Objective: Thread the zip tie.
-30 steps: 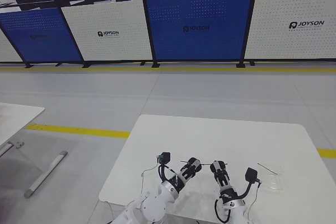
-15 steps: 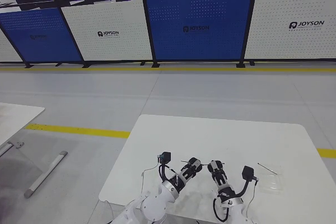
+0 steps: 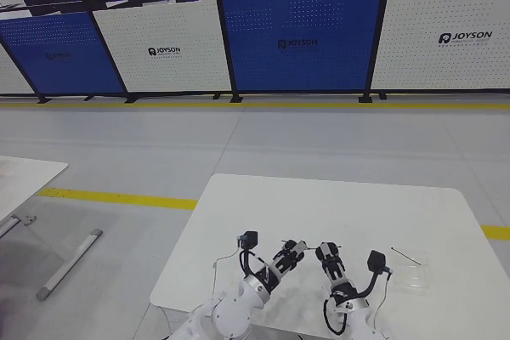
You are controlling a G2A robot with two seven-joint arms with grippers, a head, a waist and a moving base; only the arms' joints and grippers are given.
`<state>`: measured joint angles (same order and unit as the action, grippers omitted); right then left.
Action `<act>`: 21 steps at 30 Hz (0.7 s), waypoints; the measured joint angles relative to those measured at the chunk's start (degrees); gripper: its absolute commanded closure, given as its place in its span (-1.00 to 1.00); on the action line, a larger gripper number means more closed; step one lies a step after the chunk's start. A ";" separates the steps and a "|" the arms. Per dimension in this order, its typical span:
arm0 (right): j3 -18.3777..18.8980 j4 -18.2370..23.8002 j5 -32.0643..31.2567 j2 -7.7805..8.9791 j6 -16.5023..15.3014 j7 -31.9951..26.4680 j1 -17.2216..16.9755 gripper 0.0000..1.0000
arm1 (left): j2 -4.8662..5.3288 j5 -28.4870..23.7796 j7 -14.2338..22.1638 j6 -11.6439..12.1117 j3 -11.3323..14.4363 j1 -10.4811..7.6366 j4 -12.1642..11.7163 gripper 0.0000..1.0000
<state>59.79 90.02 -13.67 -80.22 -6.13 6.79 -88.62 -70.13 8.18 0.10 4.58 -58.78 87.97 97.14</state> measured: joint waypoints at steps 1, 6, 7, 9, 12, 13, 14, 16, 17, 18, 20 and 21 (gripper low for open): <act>0.00 -0.05 0.01 -0.03 0.05 0.04 0.04 1.00 | 0.03 0.12 -0.05 0.07 -0.12 0.20 0.18 -0.66; -0.03 -0.03 -0.35 -0.15 0.33 0.27 0.06 1.00 | 0.09 0.23 -0.19 0.40 -0.48 0.70 0.50 -0.10; -0.03 0.00 -0.41 -0.17 0.38 0.31 0.03 1.00 | 0.09 0.27 -0.19 0.44 -0.51 0.74 0.51 0.02; -0.01 0.04 -0.46 -0.21 0.39 0.36 -0.02 1.00 | 0.09 0.38 -0.17 0.47 -0.52 0.75 0.51 0.06; 0.03 0.08 -0.48 -0.26 0.35 0.38 -0.12 1.00 | 0.07 0.55 -0.10 0.51 -0.50 0.75 0.51 0.16; 0.04 0.09 -0.52 -0.28 0.35 0.38 -0.14 1.00 | 0.06 0.58 -0.07 0.51 -0.49 0.72 0.50 0.20; 0.03 0.10 -0.59 -0.30 0.36 0.38 -0.16 1.00 | 0.05 0.58 -0.05 0.51 -0.49 0.69 0.48 0.24; 0.02 0.14 -0.77 -0.33 0.44 0.38 -0.20 1.00 | 0.02 0.50 -0.01 0.42 -0.49 0.55 0.33 0.30; 0.02 0.16 -0.82 -0.35 0.47 0.38 -0.21 1.00 | 0.00 0.42 -0.01 0.37 -0.49 0.47 0.24 0.34; 0.04 0.18 -0.87 -0.36 0.49 0.38 -0.23 1.00 | -0.02 0.34 -0.01 0.32 -0.50 0.40 0.16 0.34; 0.07 0.23 -0.99 -0.39 0.52 0.36 -0.27 1.00 | -0.05 0.22 -0.05 0.25 -0.52 0.30 0.04 0.40; 0.08 0.25 -1.04 -0.40 0.53 0.35 -0.29 1.00 | -0.07 0.21 -0.08 0.23 -0.52 0.28 0.03 0.42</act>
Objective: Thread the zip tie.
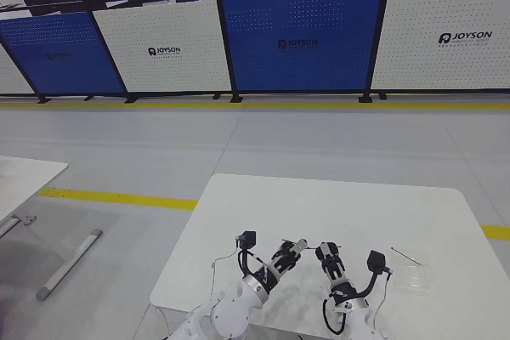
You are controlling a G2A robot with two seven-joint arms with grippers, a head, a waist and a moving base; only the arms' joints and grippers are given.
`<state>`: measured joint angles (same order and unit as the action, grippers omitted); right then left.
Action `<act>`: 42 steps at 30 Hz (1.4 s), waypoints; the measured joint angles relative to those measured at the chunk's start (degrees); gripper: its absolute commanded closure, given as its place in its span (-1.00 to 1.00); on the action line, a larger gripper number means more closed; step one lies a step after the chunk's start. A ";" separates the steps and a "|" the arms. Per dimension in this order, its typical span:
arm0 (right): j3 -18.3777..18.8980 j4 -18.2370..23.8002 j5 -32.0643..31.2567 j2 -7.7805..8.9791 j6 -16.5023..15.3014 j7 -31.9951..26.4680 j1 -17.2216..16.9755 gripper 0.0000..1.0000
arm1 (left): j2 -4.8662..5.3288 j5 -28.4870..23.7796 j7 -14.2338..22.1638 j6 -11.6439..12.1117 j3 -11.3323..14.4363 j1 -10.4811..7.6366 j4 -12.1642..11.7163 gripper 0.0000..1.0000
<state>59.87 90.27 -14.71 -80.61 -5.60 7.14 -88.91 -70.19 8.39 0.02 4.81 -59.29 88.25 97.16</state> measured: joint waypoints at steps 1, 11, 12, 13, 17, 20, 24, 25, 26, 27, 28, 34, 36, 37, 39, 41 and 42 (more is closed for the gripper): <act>0.02 0.03 -0.06 -0.01 0.00 -0.02 -0.03 1.00 | -0.01 0.02 -0.04 -0.01 0.00 -0.01 0.00 0.44; 0.07 0.05 -0.61 -0.15 -0.07 -0.18 -0.13 1.00 | -0.13 0.06 -0.09 -0.61 0.00 -0.30 -0.17 0.68; 0.08 0.05 -0.65 -0.16 -0.11 -0.18 -0.14 1.00 | -0.14 0.04 -0.07 -0.65 -0.01 -0.33 -0.20 0.72; 0.11 0.04 -0.68 -0.17 -0.15 -0.18 -0.15 1.00 | -0.16 0.03 -0.05 -0.68 -0.01 -0.35 -0.21 0.74; 0.22 0.01 -0.57 -0.23 -0.19 -0.33 -0.12 1.00 | -0.19 -0.02 0.01 -0.58 -0.02 -0.34 -0.24 0.86; 0.26 -0.08 -0.42 -0.29 -0.12 -0.44 -0.02 1.00 | -0.20 -0.02 0.06 -0.48 -0.04 -0.30 -0.26 0.96; 0.30 -0.18 -0.31 -0.36 -0.16 -0.52 0.04 1.00 | -0.23 -0.07 0.12 -0.41 -0.07 -0.28 -0.29 1.00; 0.31 -0.22 -0.30 -0.38 -0.16 -0.55 0.07 1.00 | -0.23 -0.08 0.15 -0.36 -0.08 -0.27 -0.30 1.00; 0.31 -0.27 -0.29 -0.40 -0.16 -0.57 0.10 1.00 | -0.24 -0.08 0.18 -0.31 -0.09 -0.25 -0.30 1.00; 0.30 -0.31 -0.29 -0.42 -0.14 -0.60 0.13 1.00 | -0.24 -0.07 0.22 -0.23 -0.10 -0.23 -0.30 1.00; 0.26 -0.40 -0.30 -0.45 -0.07 -0.68 0.20 1.00 | -0.23 -0.05 0.33 -0.10 -0.11 -0.19 -0.27 1.00; -0.14 -0.64 -0.65 -0.60 0.48 -1.23 0.60 1.00 | -0.13 -0.38 1.53 0.96 -0.31 0.18 0.01 1.00; -0.24 -0.66 -0.70 -0.64 0.50 -1.51 0.70 1.00 | -0.09 -0.64 1.99 1.21 -0.42 0.26 0.06 1.00; -0.28 -0.67 -0.69 -0.65 0.47 -1.73 0.75 1.00 | -0.07 -0.77 2.29 1.34 -0.50 0.30 0.07 1.00; -0.28 -0.67 -0.59 -0.67 0.35 -1.98 0.79 1.00 | -0.03 -0.95 2.74 1.52 -0.60 0.34 0.10 1.00; -0.22 -0.65 -0.48 -0.69 0.11 -1.99 0.75 1.00 | -0.01 -1.10 2.91 1.60 -0.73 0.38 0.14 1.00; -0.16 -0.62 -0.43 -0.70 -0.01 -1.92 0.69 1.00 | 0.00 -1.14 2.91 1.62 -0.81 0.41 0.18 1.00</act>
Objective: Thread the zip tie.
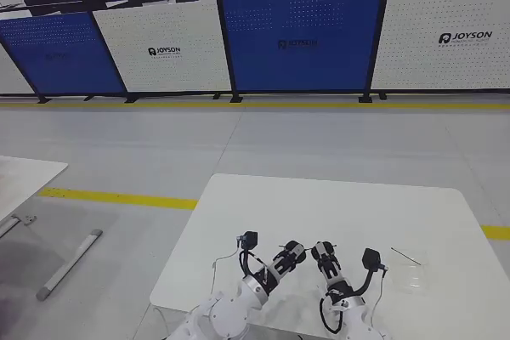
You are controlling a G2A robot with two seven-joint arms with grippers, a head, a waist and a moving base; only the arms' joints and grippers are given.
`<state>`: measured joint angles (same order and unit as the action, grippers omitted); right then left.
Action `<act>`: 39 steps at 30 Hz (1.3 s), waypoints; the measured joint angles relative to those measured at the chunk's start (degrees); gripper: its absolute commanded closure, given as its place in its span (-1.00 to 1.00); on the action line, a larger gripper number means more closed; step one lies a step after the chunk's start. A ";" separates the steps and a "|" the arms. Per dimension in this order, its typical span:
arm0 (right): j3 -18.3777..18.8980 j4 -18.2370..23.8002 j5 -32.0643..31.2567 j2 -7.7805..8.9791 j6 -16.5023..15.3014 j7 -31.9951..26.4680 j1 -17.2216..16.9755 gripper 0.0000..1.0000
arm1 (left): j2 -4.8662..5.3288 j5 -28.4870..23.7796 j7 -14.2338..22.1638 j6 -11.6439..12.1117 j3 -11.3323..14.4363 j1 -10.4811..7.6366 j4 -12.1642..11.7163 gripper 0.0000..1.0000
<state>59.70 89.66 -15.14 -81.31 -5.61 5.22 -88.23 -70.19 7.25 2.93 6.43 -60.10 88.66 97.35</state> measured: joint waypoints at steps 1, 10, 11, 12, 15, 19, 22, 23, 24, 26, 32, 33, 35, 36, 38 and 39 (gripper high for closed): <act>0.08 0.05 0.01 0.00 -0.10 0.09 -0.09 1.00 | 0.01 -0.04 -0.04 0.02 -0.09 0.06 0.07 0.86; 0.28 0.16 -0.45 -0.11 0.70 0.65 -0.27 1.00 | 0.10 1.05 -1.45 0.03 -0.57 0.76 0.70 0.20; 0.31 0.14 -0.43 -0.12 0.70 0.68 -0.27 1.00 | 0.11 1.19 -1.64 0.01 -0.65 0.86 0.76 0.24; 0.33 0.12 -0.42 -0.14 0.70 0.71 -0.27 1.00 | 0.13 1.29 -1.79 0.00 -0.73 0.95 0.82 0.26; 0.42 0.10 -0.43 -0.17 0.70 0.74 -0.31 1.00 | 0.16 1.45 -2.02 -0.01 -0.92 1.17 0.98 0.40; 0.51 0.11 -0.49 -0.21 0.81 0.74 -0.34 1.00 | 0.16 1.76 -2.34 -0.15 -0.99 1.31 1.13 0.64; 0.53 0.25 -0.69 -0.24 0.92 0.79 -0.43 1.00 | 0.15 1.88 -2.47 -0.17 -1.01 1.36 1.18 0.92; 0.52 0.30 -0.78 -0.25 0.97 0.82 -0.47 1.00 | 0.15 1.91 -2.50 -0.18 -1.02 1.37 1.19 0.98; 0.51 0.35 -0.87 -0.25 1.02 0.84 -0.51 1.00 | 0.14 1.93 -2.50 -0.19 -1.03 1.37 1.20 1.00; 0.51 0.47 -1.06 -0.27 1.09 0.88 -0.60 1.00 | 0.14 1.98 -2.47 -0.29 -1.04 1.35 1.21 1.00; 0.56 0.68 -1.60 -0.30 1.19 0.93 -0.79 1.00 | 0.11 1.95 -2.06 -0.81 -1.04 1.06 1.09 1.00; 0.57 0.71 -1.68 -0.30 1.21 0.93 -0.81 1.00 | 0.10 1.94 -2.03 -0.86 -1.04 1.03 1.08 1.00; 0.59 0.76 -1.86 -0.31 1.27 0.95 -0.87 1.00 | 0.09 1.94 -1.94 -0.95 -1.03 0.97 1.03 1.00; 0.60 0.79 -1.91 -0.32 1.30 0.96 -0.90 1.00 | 0.09 1.98 -1.88 -0.97 -1.02 0.94 1.01 1.00; 0.63 0.85 -2.00 -0.33 1.42 0.93 -0.94 1.00 | 0.09 2.08 -1.62 -0.96 -0.97 0.88 0.98 1.00; 0.63 0.87 -2.02 -0.33 1.48 0.87 -0.96 1.00 | 0.09 2.05 -1.42 -0.89 -0.94 0.85 0.97 1.00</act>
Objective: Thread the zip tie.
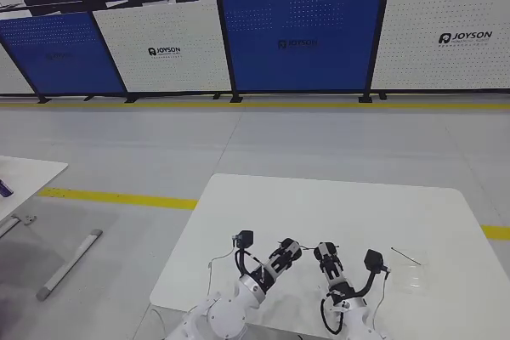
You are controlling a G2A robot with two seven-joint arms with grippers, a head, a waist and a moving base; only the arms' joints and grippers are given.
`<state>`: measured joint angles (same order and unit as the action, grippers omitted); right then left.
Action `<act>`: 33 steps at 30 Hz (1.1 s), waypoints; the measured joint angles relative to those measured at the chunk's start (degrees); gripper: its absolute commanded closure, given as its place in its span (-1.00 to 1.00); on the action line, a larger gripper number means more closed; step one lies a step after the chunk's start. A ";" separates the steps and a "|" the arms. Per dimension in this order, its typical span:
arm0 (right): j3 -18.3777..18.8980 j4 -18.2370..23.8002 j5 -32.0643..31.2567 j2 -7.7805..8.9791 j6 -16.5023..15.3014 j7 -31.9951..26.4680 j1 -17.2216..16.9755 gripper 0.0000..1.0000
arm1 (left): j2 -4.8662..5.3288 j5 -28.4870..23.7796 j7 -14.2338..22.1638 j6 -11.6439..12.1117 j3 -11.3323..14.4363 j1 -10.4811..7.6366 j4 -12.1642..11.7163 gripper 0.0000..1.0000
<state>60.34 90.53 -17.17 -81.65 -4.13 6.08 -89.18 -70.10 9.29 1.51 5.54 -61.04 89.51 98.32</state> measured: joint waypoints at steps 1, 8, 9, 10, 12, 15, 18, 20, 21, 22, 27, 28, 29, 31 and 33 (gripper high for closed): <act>0.01 0.04 -0.01 0.00 0.10 -0.15 -0.01 1.00 | 0.00 -0.31 0.43 0.18 0.06 -0.01 0.02 1.00; 0.21 0.18 0.16 0.00 0.02 -1.17 0.04 1.00 | 0.06 -1.99 2.40 1.02 0.01 0.09 0.55 1.00; 0.22 0.16 0.18 0.00 -0.11 -1.25 0.04 1.00 | 0.07 -2.20 2.59 1.19 0.00 0.14 0.64 1.00; 0.22 0.12 0.29 0.00 -0.33 -1.46 0.04 1.00 | 0.10 -2.36 2.71 1.34 -0.09 0.21 0.72 1.00; 0.26 0.09 0.46 0.01 -0.58 -1.88 0.02 0.46 | 0.12 -2.42 2.66 1.42 -0.22 0.31 0.84 1.00; 0.49 0.30 0.97 0.06 -1.09 -2.53 -0.22 -1.00 | 0.12 -2.86 2.22 1.48 -0.31 0.52 1.00 1.00; 1.04 0.59 1.72 0.18 -2.42 -3.03 -0.71 -1.00 | 0.05 -4.05 1.91 1.46 -0.38 0.62 0.96 1.00; 1.48 0.86 1.75 0.32 -3.59 -3.37 -1.21 -1.00 | -0.02 -4.94 1.59 1.22 -0.42 0.61 0.90 1.00; 1.69 1.04 1.62 0.40 -4.18 -3.40 -1.52 -1.00 | -0.04 -5.19 1.40 1.11 -0.44 0.58 0.90 1.00; 1.99 1.35 1.48 0.50 -5.01 -3.35 -2.03 -1.00 | -0.08 -5.57 1.03 0.96 -0.50 0.59 0.97 1.00; 3.61 2.67 1.23 0.99 -8.51 -2.79 -4.66 -1.00 | -0.25 -8.92 -0.50 -0.07 -1.15 1.05 2.10 1.00; 4.04 2.87 1.38 1.10 -8.99 -2.76 -5.19 -1.00 | -0.28 -10.06 -0.60 -0.36 -1.41 1.18 2.45 1.00; 4.32 2.94 1.63 1.15 -9.12 -2.74 -5.48 -1.00 | -0.30 -11.00 -0.48 -0.58 -1.56 1.29 2.72 1.00; 4.54 2.95 1.95 1.18 -9.11 -2.72 -5.66 -1.00 | -0.34 -13.72 0.26 -0.88 -1.73 1.46 3.22 1.00; 4.52 2.94 1.96 1.18 -9.07 -2.72 -5.64 -1.00 | -0.34 -13.78 0.33 -0.89 -1.74 1.47 3.26 1.00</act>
<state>64.86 93.47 -15.21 -80.47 -13.20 3.37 -94.82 -70.44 -4.49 1.84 4.65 -62.77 90.98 101.58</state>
